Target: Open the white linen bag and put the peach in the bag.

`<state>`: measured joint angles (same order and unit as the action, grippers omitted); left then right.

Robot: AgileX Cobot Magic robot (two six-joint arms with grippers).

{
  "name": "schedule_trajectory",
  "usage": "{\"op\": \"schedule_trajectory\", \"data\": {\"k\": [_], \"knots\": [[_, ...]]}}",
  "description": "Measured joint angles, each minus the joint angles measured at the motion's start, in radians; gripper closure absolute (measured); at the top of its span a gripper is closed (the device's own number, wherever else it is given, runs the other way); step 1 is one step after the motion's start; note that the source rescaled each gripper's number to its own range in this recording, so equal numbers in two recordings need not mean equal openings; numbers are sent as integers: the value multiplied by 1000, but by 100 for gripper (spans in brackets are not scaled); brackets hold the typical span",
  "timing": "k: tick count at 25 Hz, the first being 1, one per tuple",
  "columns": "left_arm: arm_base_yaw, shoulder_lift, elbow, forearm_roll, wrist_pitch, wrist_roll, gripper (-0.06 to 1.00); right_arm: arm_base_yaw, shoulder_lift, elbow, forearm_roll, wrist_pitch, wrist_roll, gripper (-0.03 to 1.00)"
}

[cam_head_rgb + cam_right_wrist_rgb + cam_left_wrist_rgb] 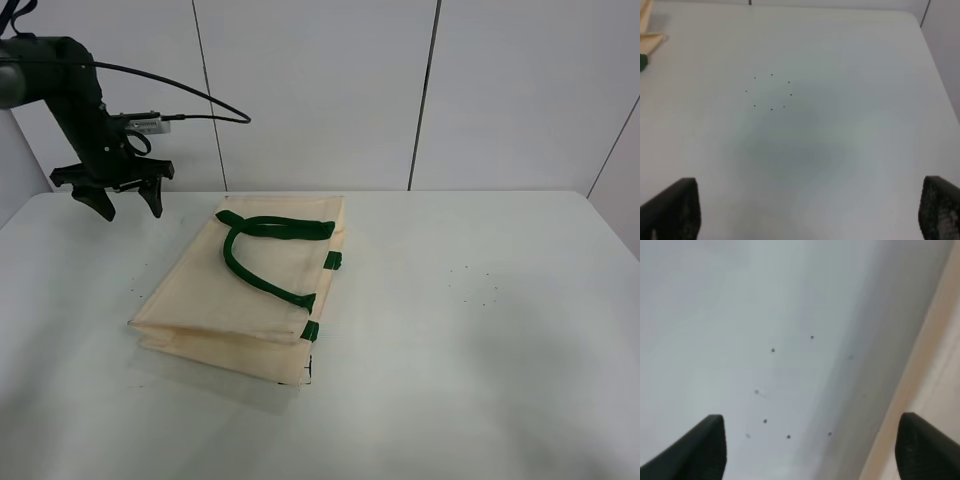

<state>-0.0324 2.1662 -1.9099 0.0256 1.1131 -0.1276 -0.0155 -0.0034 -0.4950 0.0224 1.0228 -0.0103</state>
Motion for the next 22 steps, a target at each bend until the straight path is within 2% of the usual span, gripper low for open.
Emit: {"op": "schedule_trajectory", "data": {"k": [4, 9, 17, 22], "knots": [[2, -73, 55, -6, -1, 7, -6, 0, 0, 0, 0, 0, 0, -3], [2, -257, 224, 3, 15, 12, -6, 0, 0, 0, 0, 0, 0, -3], [3, -653, 625, 17, 59, 20, -5, 0, 0, 0, 0, 0, 0, -3], [3, -992, 908, 17, 63, 56, -4, 0, 0, 0, 0, 0, 0, -3]]}}
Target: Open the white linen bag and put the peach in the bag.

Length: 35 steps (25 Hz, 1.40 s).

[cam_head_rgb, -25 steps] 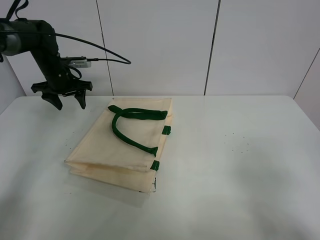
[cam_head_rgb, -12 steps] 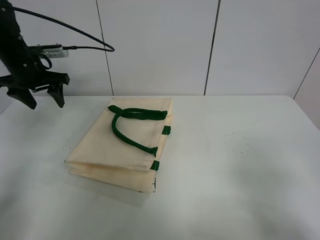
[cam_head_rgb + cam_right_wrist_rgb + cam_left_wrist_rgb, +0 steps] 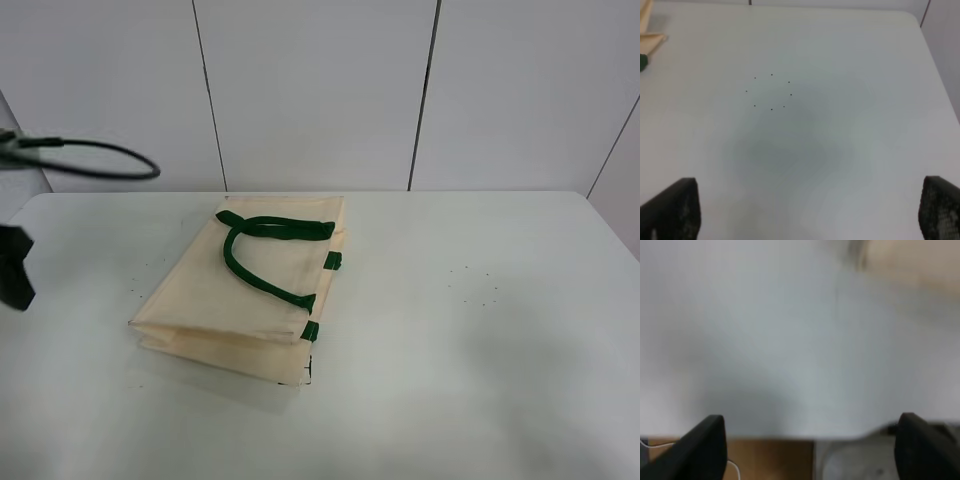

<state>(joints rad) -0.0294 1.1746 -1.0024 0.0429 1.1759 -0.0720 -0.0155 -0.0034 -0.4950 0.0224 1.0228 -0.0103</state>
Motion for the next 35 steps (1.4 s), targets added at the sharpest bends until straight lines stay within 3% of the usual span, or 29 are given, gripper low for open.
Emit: {"op": "schedule_trajectory", "data": {"k": [7, 11, 23, 35], "knots": [[0, -470, 350, 4, -71, 41, -4, 0, 0, 0, 0, 0, 0, -3], [0, -727, 484, 4, -114, 57, -4, 0, 0, 0, 0, 0, 0, -3], [0, -1162, 508, -29, -118, 64, -4, 0, 0, 0, 0, 0, 0, -3], [0, -1177, 508, -30, -118, 64, -4, 0, 0, 0, 0, 0, 0, -3]]}}
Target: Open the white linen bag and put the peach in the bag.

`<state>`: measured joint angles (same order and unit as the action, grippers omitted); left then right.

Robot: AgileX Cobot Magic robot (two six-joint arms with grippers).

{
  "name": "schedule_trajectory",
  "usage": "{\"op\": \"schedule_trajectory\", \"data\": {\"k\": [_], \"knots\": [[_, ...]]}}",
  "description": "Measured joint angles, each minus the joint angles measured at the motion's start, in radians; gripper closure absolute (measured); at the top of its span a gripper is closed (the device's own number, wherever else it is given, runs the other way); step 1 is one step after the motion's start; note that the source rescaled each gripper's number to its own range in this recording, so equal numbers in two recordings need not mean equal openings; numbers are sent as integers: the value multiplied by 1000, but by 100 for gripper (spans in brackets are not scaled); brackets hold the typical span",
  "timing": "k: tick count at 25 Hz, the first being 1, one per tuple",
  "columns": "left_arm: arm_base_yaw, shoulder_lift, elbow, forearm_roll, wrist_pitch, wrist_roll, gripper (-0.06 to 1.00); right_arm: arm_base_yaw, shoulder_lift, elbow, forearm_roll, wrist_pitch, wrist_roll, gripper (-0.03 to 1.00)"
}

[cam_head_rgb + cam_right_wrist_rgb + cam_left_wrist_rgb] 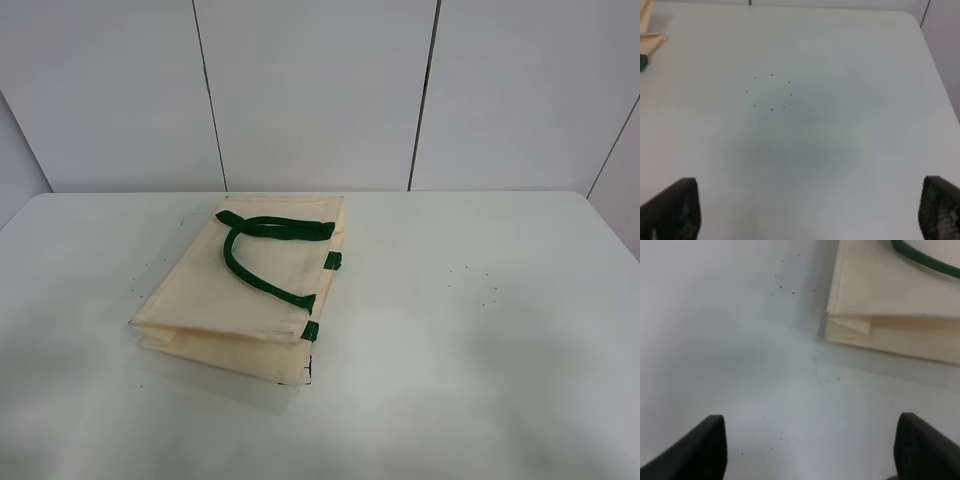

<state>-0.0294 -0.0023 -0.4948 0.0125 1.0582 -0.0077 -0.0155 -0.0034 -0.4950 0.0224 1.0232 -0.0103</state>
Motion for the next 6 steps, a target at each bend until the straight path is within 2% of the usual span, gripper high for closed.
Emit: {"op": "schedule_trajectory", "data": {"k": [6], "knots": [[0, 0, 0, 0, 0, 0, -4, 0, 0, 0, 0, 0, 0, -3]]}}
